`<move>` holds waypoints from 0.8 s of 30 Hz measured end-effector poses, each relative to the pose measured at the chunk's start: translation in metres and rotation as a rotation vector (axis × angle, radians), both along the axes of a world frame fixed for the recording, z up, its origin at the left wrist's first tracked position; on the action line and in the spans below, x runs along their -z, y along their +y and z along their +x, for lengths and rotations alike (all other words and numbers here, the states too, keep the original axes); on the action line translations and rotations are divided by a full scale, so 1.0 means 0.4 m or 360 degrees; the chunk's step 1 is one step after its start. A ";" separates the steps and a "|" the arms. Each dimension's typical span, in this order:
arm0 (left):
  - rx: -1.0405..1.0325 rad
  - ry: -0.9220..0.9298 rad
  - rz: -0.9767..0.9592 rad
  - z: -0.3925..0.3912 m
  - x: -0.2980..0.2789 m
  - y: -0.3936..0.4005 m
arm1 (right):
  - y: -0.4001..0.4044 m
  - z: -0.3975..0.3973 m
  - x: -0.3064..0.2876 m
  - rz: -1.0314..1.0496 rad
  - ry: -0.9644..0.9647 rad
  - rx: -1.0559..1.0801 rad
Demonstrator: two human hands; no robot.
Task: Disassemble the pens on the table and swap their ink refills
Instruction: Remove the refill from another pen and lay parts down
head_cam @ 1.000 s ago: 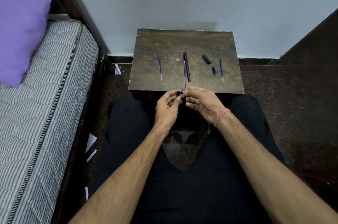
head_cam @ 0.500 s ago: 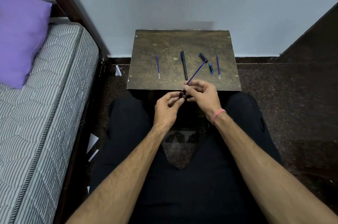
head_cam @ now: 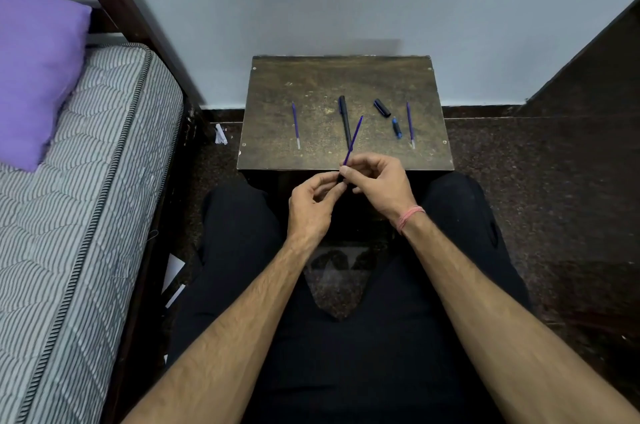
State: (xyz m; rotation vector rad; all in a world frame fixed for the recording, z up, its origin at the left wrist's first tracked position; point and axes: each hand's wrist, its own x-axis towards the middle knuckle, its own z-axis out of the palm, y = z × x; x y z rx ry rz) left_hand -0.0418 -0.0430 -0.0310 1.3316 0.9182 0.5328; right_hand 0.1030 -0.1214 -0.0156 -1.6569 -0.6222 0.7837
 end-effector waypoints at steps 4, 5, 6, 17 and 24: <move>0.0015 0.0010 0.0016 0.004 0.002 -0.003 | -0.007 0.000 0.006 -0.0082 -0.0183 -0.0015; 0.0024 0.0008 0.0009 0.004 0.003 -0.002 | -0.009 0.000 0.005 -0.0097 -0.0200 -0.0014; 0.0032 0.0001 0.0003 0.005 0.004 -0.003 | -0.011 0.000 0.003 -0.0098 -0.0184 -0.0016; 0.0095 -0.0026 -0.0009 0.012 0.016 -0.004 | -0.009 0.014 -0.008 0.0066 0.0031 0.0120; 0.0069 -0.0030 -0.0028 0.012 0.027 -0.001 | -0.003 0.008 -0.019 0.0130 0.0137 0.0167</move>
